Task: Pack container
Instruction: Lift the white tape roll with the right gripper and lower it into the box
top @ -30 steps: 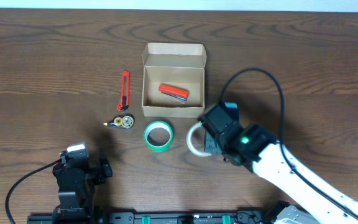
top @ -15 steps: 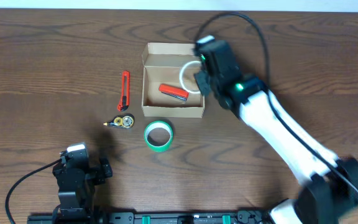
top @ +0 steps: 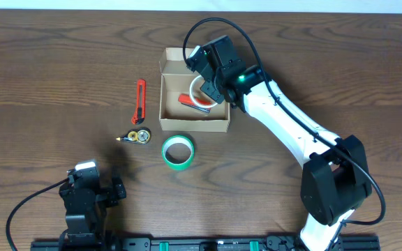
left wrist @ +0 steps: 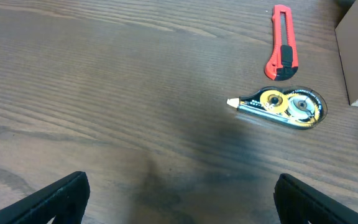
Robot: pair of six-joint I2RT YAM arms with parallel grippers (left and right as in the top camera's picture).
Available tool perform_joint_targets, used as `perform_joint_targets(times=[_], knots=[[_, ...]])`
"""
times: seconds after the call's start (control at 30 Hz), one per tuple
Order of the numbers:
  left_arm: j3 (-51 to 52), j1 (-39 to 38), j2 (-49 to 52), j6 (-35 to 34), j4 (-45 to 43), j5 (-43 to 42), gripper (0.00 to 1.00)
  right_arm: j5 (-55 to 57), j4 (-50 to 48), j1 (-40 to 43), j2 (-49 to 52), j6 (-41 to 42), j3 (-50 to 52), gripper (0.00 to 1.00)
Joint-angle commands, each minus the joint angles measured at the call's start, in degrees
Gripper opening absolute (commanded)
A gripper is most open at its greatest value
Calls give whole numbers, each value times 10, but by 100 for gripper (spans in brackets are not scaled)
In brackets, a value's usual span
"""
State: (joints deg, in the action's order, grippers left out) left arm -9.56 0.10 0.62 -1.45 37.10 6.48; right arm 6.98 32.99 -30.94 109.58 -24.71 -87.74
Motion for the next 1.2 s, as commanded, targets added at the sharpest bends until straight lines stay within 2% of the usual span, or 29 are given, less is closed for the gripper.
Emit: perform_joint_targets(times=[0.0, 0.5, 0.83, 1.07, 1.17], knots=[[5, -2, -4, 2, 1, 14, 95, -13, 7, -6, 17, -28, -16, 2], [5, -2, -4, 2, 1, 14, 95, -15, 34, -7, 75, -33, -15, 1], [5, -2, -4, 2, 1, 14, 95, -32, 35, -7, 78, -33, -15, 2], [5, -2, -4, 2, 1, 14, 95, -32, 35, -7, 79, -33, -15, 10], [5, -2, -4, 2, 1, 14, 95, -32, 35, -7, 79, -33, -15, 20]])
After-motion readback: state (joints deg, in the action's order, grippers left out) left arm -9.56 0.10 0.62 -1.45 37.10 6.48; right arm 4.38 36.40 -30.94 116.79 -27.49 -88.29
